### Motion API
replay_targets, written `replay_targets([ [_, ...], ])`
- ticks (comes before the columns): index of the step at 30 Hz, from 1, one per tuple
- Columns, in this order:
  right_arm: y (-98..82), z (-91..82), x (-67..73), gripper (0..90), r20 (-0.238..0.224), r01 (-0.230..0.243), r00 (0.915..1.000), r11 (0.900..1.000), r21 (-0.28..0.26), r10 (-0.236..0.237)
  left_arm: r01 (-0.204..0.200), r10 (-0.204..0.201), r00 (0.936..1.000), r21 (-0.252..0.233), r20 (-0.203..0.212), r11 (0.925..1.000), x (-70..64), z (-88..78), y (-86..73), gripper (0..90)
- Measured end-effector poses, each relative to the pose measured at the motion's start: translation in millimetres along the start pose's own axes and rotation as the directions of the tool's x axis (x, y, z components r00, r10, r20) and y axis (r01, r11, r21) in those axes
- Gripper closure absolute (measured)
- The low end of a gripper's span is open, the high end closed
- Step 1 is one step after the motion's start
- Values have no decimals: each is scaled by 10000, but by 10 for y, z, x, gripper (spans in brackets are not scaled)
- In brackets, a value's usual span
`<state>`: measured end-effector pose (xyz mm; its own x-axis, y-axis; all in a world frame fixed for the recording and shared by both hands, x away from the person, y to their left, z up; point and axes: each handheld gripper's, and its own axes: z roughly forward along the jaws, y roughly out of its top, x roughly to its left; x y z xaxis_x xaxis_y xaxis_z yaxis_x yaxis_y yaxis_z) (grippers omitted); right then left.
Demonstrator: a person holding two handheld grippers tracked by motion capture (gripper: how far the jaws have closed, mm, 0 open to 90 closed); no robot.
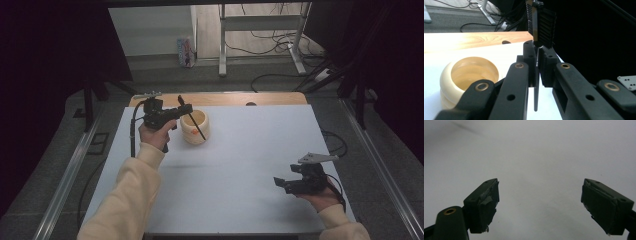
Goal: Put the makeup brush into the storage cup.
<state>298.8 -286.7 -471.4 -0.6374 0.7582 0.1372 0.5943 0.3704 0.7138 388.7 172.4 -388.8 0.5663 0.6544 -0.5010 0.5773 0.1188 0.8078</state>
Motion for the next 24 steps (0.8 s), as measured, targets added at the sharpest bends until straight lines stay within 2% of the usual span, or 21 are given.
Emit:
replay_targets([
  [14,4,-10,-15,148,130,-13,9999,10000,5,13,17,-18,10000,-114,-55,9999,38,33,117,855],
  [24,0,8,-11,148,188,45,9998,10000,78,-46,-50,46,9994,-111,-349,9999,81,40,211,855],
])
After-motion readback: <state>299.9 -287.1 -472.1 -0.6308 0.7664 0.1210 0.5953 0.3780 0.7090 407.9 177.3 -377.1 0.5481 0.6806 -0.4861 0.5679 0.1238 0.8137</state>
